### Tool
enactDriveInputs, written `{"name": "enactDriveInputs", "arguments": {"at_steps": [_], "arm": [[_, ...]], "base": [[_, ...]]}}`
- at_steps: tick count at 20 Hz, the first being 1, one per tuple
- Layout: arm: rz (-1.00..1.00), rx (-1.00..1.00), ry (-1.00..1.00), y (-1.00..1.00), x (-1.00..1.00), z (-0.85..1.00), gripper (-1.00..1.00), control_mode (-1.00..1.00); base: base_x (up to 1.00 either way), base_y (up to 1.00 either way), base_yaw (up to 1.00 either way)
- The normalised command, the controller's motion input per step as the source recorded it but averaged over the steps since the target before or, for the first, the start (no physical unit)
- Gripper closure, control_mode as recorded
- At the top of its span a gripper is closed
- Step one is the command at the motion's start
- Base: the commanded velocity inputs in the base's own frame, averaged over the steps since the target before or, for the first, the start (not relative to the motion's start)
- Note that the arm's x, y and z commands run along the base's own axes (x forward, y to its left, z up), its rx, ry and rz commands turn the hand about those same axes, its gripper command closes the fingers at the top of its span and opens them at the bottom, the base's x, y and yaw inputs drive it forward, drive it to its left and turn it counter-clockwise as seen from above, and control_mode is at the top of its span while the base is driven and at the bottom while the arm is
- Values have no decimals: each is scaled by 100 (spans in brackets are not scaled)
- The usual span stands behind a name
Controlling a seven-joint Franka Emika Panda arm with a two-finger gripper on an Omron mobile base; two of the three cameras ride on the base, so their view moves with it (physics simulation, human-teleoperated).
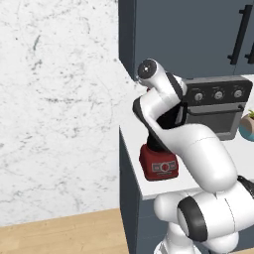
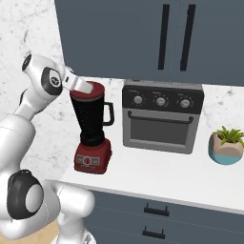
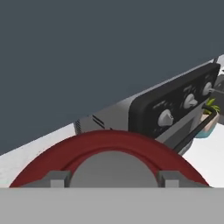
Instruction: Close the lid blender by securely placing the lid on top.
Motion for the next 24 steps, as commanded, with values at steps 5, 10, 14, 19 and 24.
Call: {"name": "enactDriveInputs", "arguments": {"at_steps": [5, 10, 14, 19, 24], "arm": [[0, 0, -3, 0, 15, -2, 100, -100], [0, 0, -1, 0, 15, -2, 100, -100], [0, 0, 1, 0, -9, -1, 100, -100], [0, -2, 7, 0, -39, -10, 100, -100], [0, 0, 1, 0, -4, 0, 100, -100]], "base": [[0, 0, 0], [0, 0, 0], [0, 0, 0], [0, 0, 0], [0, 0, 0]]}}
